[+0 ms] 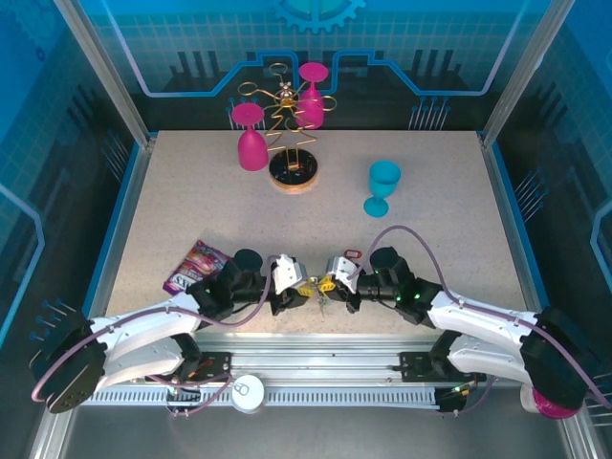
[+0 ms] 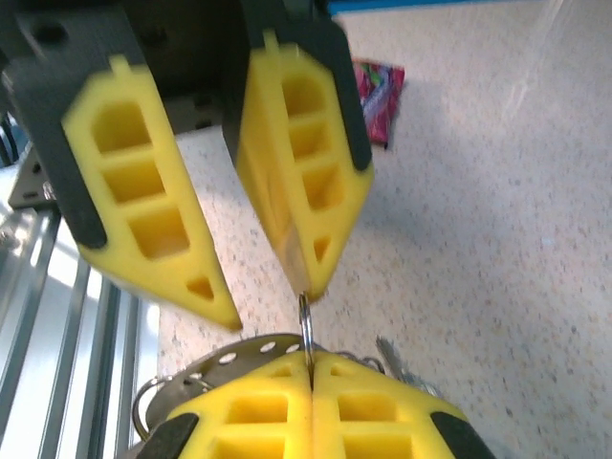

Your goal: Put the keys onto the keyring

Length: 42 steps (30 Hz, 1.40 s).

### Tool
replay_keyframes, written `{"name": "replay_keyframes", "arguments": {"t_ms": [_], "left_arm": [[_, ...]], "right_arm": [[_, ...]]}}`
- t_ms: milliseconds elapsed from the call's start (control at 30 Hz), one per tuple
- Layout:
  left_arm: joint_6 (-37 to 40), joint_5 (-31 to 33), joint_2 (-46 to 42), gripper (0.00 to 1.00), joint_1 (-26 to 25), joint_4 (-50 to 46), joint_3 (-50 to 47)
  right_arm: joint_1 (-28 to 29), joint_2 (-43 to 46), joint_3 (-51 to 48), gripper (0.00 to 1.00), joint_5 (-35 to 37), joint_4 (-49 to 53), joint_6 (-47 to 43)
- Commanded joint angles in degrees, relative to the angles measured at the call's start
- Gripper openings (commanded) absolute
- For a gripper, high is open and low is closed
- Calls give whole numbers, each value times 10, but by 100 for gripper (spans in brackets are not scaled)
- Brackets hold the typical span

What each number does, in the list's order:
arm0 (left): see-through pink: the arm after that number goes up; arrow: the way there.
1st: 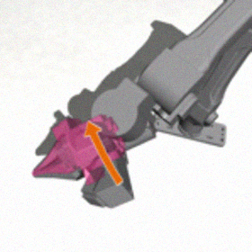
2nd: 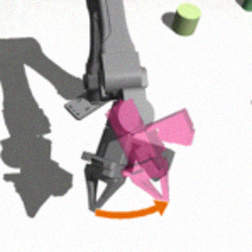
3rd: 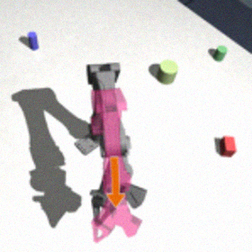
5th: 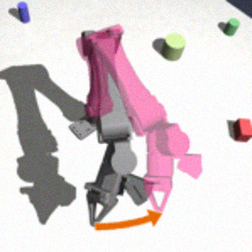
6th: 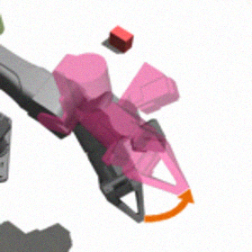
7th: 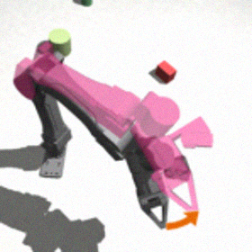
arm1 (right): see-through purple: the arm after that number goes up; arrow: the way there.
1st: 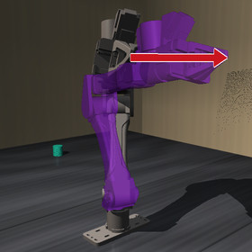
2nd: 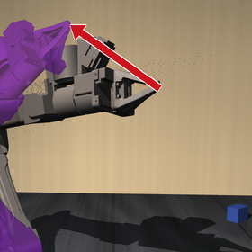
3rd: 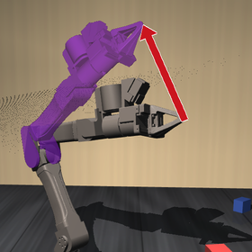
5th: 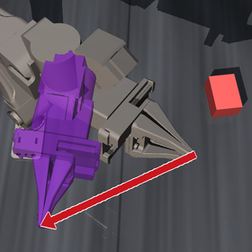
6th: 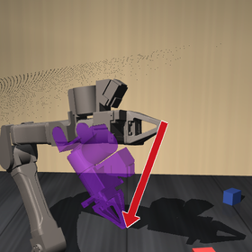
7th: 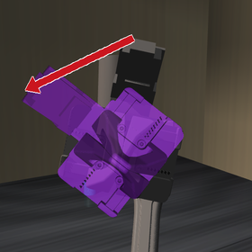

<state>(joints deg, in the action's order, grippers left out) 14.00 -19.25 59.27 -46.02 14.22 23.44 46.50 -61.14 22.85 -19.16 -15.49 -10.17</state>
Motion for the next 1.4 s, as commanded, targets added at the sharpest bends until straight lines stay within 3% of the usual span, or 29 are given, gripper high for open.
{"name": "replay_keyframes", "arguments": {"t_ms": [0,467,800,1067,1233,1367], "left_arm": [[32,17,-12,27,-1,-79,24],[45,12,-4,26,-1,-103,38],[53,1,-65,29,-1,-177,47],[-44,18,-108,35,-1,-187,45],[-146,156,-164,34,-1,-242,47],[-185,161,-198,34,-1,-273,44]], "right_arm": [[13,-1,40,0,31,126,-42],[46,-30,101,0,37,190,-81],[79,-38,145,0,104,265,-114],[102,-52,146,0,105,246,-84],[118,-108,175,0,89,252,-47],[120,-138,210,0,96,299,-37]]}}
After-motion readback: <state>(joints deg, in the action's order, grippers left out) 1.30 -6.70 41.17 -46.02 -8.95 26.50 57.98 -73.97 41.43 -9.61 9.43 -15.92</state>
